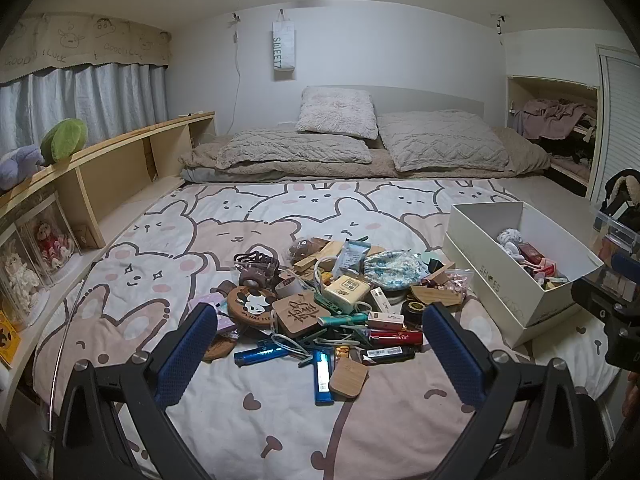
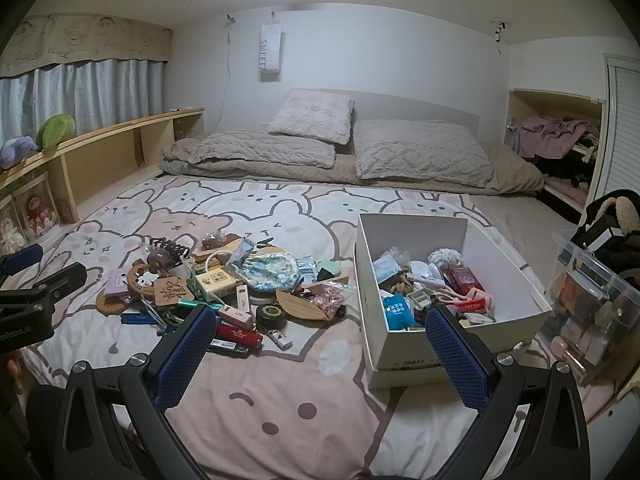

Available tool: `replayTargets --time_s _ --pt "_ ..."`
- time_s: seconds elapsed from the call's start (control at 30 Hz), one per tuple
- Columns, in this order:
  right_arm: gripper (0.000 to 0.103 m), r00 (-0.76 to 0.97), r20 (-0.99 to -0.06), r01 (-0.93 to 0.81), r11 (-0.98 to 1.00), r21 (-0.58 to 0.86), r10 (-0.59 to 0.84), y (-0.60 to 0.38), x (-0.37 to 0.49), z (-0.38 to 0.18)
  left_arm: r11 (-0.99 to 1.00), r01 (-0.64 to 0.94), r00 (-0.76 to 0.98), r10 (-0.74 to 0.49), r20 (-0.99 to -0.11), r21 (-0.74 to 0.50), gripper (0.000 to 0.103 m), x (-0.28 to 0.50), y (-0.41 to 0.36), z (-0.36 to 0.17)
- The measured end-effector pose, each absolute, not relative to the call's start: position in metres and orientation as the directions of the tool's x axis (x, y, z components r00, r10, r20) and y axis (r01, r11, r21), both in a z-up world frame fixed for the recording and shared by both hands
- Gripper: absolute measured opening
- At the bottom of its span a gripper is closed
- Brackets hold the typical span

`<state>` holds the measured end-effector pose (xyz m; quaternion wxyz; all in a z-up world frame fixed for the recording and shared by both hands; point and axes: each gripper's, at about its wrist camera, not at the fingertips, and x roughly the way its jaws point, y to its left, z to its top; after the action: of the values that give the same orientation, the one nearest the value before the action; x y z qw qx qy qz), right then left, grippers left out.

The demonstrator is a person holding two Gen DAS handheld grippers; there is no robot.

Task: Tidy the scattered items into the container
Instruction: 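Move both tools toward the pile of items on the bed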

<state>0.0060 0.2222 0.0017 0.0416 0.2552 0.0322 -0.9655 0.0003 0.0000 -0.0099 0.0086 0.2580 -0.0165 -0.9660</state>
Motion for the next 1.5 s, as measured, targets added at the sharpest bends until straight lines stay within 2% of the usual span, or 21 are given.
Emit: replayTargets --time_s 0.67,1.27,1.5 --pt "0.103 -0.862 -0.503 0.094 -0.995 -0.023 -0.069 0.224 0.005 -0.001 -1.000 0.010 -0.864 -0.021 -0.504 0.024 0.103 -0.001 0.000 -0.020" --pt "0.103 -0.814 -0.574 0.084 -0.996 0.039 -0.091 0.223 -0.024 -0.033 -1.000 0.027 -0.802 -0.022 -0.596 0.000 0.103 -0.032 -0.012 -0.066" --pt "0.103 -0.783 -0.613 0.090 -0.994 0.059 -0.107 0.222 -0.035 -0.049 -0.999 -0.017 -0.792 0.032 -0.610 -0.031 0.103 -0.038 -0.012 -0.087"
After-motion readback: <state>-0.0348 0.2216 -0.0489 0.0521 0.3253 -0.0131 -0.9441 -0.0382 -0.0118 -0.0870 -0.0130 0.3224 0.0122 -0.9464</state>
